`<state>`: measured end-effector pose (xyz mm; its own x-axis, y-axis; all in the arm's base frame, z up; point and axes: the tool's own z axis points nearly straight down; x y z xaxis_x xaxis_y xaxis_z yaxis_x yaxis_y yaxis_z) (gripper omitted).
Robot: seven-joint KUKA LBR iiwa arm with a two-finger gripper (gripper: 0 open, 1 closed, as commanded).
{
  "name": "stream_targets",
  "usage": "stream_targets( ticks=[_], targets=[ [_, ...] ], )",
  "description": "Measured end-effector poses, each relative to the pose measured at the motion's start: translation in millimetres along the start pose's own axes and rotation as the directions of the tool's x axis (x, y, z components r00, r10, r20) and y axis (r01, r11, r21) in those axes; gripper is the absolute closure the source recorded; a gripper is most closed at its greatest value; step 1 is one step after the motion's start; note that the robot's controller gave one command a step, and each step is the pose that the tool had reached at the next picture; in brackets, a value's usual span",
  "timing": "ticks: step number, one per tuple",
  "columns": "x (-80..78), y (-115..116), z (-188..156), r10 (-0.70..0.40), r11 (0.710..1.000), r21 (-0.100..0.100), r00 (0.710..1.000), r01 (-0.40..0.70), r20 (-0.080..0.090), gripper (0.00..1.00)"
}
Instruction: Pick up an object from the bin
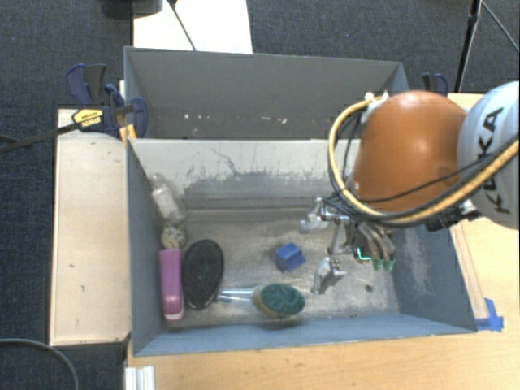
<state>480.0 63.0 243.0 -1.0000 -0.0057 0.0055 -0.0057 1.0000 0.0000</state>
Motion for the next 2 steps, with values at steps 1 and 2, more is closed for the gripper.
stream_targets(
  ticks=[1, 2],
  targets=[
    [-11.6, 22.4, 135.3, -0.085, 0.996, 0.0, 0.996, 0.085, -0.002, 0.0],
    [-50.3, -21.2, 169.5, -0.528, 0.849, 0.003, 0.849, 0.528, 0.015, 0.0]
  ],
)
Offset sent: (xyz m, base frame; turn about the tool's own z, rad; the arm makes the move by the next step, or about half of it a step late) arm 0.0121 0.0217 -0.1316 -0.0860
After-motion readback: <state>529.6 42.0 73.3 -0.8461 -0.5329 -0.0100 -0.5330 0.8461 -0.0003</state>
